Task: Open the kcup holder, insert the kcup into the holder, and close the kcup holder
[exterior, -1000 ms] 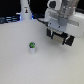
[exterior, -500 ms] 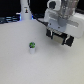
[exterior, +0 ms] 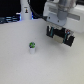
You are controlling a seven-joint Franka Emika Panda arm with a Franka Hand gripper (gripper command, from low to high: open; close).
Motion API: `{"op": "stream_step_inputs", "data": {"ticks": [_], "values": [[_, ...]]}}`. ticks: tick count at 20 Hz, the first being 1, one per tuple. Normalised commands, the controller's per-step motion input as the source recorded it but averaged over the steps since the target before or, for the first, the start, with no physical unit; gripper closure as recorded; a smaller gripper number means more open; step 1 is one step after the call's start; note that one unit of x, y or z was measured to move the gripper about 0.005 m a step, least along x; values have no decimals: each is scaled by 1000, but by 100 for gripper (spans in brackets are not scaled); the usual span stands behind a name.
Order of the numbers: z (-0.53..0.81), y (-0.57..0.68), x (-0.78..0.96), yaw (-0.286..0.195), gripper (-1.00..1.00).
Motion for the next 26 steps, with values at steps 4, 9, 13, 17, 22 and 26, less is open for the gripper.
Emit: {"op": "stream_step_inputs", "data": {"ticks": [4, 9, 13, 17, 22, 26], "values": [[286, -286, -17, -298, -100], [125, -347, -26, -296, -100], [5, -409, -72, -287, -100], [-44, -423, -192, -274, -100], [-141, -358, -332, -276, -100], [-230, -338, -409, -280, -100]]}}
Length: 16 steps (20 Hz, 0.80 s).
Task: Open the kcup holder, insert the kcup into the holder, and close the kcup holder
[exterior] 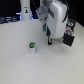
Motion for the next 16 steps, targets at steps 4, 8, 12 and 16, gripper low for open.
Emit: {"op": "stream_step_inputs", "data": {"ticks": [4, 8, 12, 16], "values": [[-279, -359, -433, -277, -100], [-351, -340, -471, -284, -100], [-444, -356, -490, -290, -100], [-466, -375, -419, -293, -100]]}}
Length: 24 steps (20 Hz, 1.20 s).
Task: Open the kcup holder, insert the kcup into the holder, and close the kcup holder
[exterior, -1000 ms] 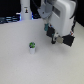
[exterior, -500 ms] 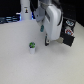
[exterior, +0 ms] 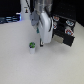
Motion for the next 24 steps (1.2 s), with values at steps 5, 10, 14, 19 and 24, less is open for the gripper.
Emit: {"op": "stream_step_inputs", "data": {"ticks": [5, 10, 14, 19, 24], "values": [[-446, -410, -359, -290, -100], [-282, -441, -83, -296, -100], [-21, -263, 287, -286, -100], [-17, -143, 350, -266, -100], [-7, -10, 27, -83, 100]]}}
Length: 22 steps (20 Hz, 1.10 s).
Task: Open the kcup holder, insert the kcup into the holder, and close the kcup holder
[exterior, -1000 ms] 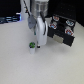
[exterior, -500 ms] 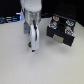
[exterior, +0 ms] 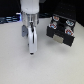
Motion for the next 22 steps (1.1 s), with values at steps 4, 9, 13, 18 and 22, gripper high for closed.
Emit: {"op": "stream_step_inputs", "data": {"ticks": [4, 9, 13, 18, 22], "values": [[0, 0, 0, 0, 100], [154, 19, 43, 0, 100], [771, 295, 172, 0, 100], [981, 434, 265, 1, 100], [943, 471, 239, 15, 100]]}}
